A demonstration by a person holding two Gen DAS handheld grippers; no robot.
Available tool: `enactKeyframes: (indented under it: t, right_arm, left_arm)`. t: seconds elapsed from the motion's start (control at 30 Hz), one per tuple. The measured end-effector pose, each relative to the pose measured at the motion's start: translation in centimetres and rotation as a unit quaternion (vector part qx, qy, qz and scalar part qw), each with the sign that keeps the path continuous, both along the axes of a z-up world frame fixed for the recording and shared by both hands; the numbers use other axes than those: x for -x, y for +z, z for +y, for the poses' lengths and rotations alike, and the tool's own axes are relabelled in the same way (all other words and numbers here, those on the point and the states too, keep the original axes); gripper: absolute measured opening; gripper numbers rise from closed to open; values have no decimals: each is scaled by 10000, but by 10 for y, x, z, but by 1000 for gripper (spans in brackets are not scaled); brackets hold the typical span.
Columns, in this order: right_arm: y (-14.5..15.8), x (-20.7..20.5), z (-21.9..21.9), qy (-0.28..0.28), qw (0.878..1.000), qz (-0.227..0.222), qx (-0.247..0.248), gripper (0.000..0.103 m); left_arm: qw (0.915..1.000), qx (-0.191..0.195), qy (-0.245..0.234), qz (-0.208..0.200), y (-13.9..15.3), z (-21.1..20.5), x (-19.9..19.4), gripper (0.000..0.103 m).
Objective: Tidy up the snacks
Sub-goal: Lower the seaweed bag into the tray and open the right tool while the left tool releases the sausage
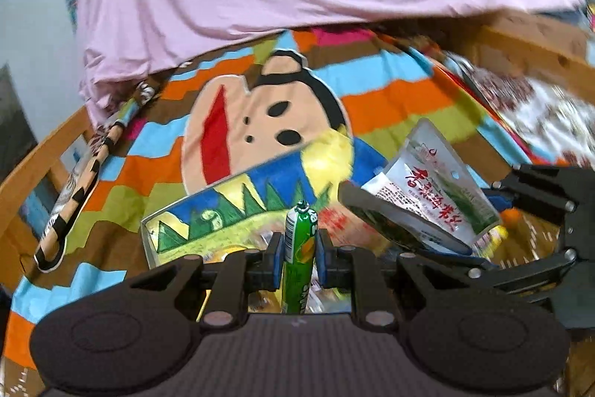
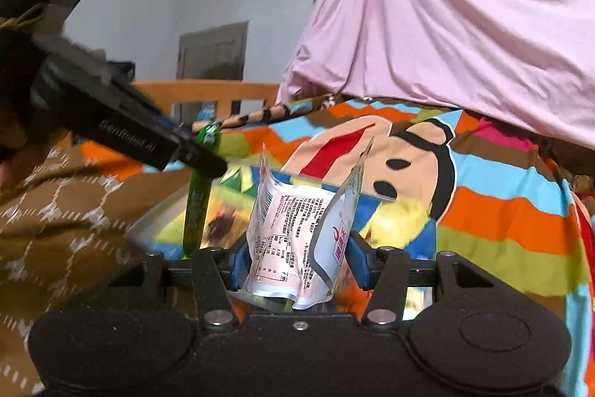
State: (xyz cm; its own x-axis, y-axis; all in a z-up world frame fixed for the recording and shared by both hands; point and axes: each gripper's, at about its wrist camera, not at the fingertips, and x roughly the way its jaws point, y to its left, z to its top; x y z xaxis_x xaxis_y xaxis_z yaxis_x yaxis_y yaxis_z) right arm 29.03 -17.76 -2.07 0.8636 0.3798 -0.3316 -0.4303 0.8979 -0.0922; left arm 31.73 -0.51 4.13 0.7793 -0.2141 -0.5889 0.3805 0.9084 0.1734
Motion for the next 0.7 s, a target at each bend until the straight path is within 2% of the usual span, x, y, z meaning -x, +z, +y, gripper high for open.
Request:
enactKeyframes:
  t: [0.17,0.37,0.5,0.7]
  right_arm:
    - [-2,-45,11,-47,10000,-30,-30,54]
    - [-13,-90,22,-99,9997,189,-136,54]
    - [-25,-107,29,-133,9993,343,-113,54]
    - [-34,-118,37,-113,9987,484,-116,56]
  left_arm:
    - [9978,458,485,-59,-4,19,-39,18]
    - [9899,1022,975,-104,-14,42,-79,18]
    - [9872,1141,1112,-67,-19,48,-96,18]
    - [9864,1039,1273,48,-31,46,-119,18]
